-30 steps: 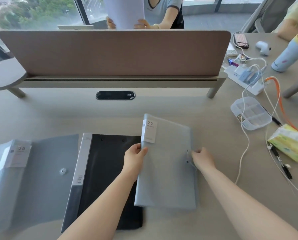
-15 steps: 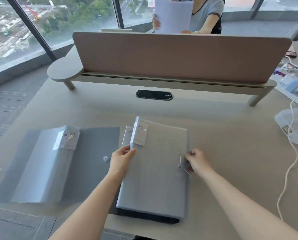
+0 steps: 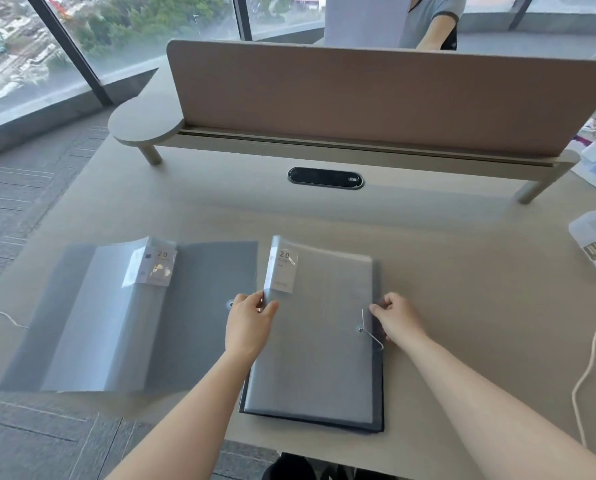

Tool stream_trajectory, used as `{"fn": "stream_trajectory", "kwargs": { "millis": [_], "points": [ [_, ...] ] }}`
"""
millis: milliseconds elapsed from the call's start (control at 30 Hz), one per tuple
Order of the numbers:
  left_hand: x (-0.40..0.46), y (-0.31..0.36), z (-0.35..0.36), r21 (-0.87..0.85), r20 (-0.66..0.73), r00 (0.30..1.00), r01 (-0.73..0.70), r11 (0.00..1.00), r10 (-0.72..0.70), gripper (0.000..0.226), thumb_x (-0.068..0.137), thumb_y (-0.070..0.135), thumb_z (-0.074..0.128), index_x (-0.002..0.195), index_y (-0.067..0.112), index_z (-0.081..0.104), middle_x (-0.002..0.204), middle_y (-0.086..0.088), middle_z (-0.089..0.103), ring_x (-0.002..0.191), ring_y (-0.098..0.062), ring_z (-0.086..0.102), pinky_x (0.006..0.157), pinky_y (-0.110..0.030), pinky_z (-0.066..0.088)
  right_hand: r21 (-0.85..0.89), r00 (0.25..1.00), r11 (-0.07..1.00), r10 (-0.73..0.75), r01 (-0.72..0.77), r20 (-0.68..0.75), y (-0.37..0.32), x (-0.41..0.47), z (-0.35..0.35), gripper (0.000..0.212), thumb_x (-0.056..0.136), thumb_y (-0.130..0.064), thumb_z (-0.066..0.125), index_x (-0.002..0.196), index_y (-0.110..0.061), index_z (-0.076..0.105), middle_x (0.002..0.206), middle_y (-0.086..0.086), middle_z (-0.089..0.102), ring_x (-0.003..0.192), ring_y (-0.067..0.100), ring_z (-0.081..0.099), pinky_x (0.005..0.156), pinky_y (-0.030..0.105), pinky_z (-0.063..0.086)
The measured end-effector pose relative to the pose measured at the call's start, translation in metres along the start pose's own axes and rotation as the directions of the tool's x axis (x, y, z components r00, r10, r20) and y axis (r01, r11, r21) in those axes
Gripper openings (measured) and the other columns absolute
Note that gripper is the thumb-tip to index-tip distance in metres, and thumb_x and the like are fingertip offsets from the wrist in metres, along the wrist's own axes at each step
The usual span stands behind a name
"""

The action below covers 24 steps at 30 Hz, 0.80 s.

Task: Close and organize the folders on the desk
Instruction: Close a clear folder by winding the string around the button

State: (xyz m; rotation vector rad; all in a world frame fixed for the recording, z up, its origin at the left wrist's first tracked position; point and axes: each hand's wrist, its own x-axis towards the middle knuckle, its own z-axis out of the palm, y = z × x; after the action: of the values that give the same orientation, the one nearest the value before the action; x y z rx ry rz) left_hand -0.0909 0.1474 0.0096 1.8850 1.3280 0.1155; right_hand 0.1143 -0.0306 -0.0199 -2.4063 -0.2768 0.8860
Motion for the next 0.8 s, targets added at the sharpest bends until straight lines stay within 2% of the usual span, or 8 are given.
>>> {"fn": "stream_trajectory", "kwargs": {
  "millis": [133, 267, 367, 533, 667, 733, 800],
  "points": [
    [0.0, -0.004, 0.004, 0.038, 0.001, 1.0, -0.026, 0.999, 0.026, 0.034, 0.093, 0.027, 0.062, 0.126, 0.021, 0.064, 0.109, -0.002, 0.053, 0.092, -0.013, 0.053, 0.079, -0.028, 0.04, -0.088, 0.999, 0.996, -0.019, 0.015, -0.045, 0.0, -0.008, 0.0, 0.025, 0.086, -0.034, 0.064, 0.079, -0.016, 0.049, 0.071, -0.001, 0.058, 0.072, 0.026, 0.058, 0.061, 0.034, 0.04],
    [0.0, -0.005, 0.006, 0.034, -0.027, 0.999, -0.02, 0.999, 0.02, 0.035, 0.092, 0.027, 0.061, 0.127, 0.022, 0.062, 0.116, 0.0, 0.051, 0.099, -0.014, 0.052, 0.079, -0.03, 0.045, -0.159, 0.999, 0.987, 0.004, -0.011, -0.05, -0.002, -0.013, 0.001, 0.029, 0.086, -0.042, 0.061, 0.087, -0.016, 0.048, 0.076, -0.004, 0.058, 0.067, 0.018, 0.054, 0.052, 0.03, 0.033],
    [0.0, -0.006, 0.008, 0.024, -0.04, 0.999, -0.022, 0.999, 0.023, 0.035, 0.093, 0.027, 0.059, 0.127, 0.024, 0.06, 0.123, -0.001, 0.051, 0.1, -0.01, 0.045, 0.079, -0.028, 0.04, -0.212, 0.999, 0.977, 0.014, -0.023, -0.047, -0.005, -0.013, 0.001, 0.033, 0.085, -0.046, 0.061, 0.097, -0.019, 0.045, 0.079, -0.005, 0.057, 0.073, 0.021, 0.057, 0.051, 0.029, 0.034],
    [0.001, -0.01, 0.011, 0.002, -0.036, 0.999, -0.027, 1.0, 0.027, 0.037, 0.094, 0.029, 0.057, 0.131, 0.024, 0.057, 0.128, -0.001, 0.052, 0.109, -0.015, 0.054, 0.082, -0.029, 0.042, -0.221, 0.998, 0.975, 0.029, -0.039, -0.05, -0.006, -0.012, 0.001, 0.037, 0.085, -0.047, 0.061, 0.101, -0.018, 0.043, 0.085, -0.002, 0.06, 0.079, 0.024, 0.061, 0.057, 0.032, 0.041],
    [0.003, -0.009, 0.013, -0.016, -0.03, 0.999, -0.035, 0.999, 0.034, 0.038, 0.094, 0.028, 0.056, 0.132, 0.023, 0.056, 0.129, 0.0, 0.052, 0.105, -0.015, 0.055, 0.081, -0.029, 0.042, -0.196, 0.994, 0.98, -0.006, -0.016, -0.111, -0.012, -0.011, -0.004, 0.025, 0.091, -0.039, 0.054, 0.098, -0.016, 0.048, 0.084, 0.0, 0.06, 0.079, 0.027, 0.058, 0.065, 0.034, 0.044],
    [0.004, -0.009, 0.01, -0.037, -0.03, 0.999, -0.045, 0.998, 0.044, 0.038, 0.095, 0.028, 0.055, 0.132, 0.023, 0.056, 0.127, 0.0, 0.052, 0.101, -0.013, 0.055, 0.081, -0.029, 0.042, -0.185, 0.99, 0.982, -0.059, 0.034, -0.128, -0.022, -0.013, -0.004, 0.016, 0.092, -0.032, 0.052, 0.094, -0.016, 0.054, 0.081, 0.0, 0.061, 0.078, 0.027, 0.058, 0.067, 0.035, 0.045],
    [0.005, -0.01, 0.007, -0.051, -0.033, 0.998, -0.054, 0.997, 0.052, 0.04, 0.096, 0.03, 0.055, 0.134, 0.021, 0.055, 0.128, 0.0, 0.052, 0.107, -0.014, 0.054, 0.084, -0.03, 0.044, -0.144, 0.985, 0.984, -0.126, 0.109, -0.117, -0.038, -0.019, 0.0, 0.012, 0.09, -0.026, 0.051, 0.087, -0.017, 0.058, 0.076, -0.002, 0.064, 0.074, 0.024, 0.059, 0.067, 0.035, 0.047]
  ]
}}
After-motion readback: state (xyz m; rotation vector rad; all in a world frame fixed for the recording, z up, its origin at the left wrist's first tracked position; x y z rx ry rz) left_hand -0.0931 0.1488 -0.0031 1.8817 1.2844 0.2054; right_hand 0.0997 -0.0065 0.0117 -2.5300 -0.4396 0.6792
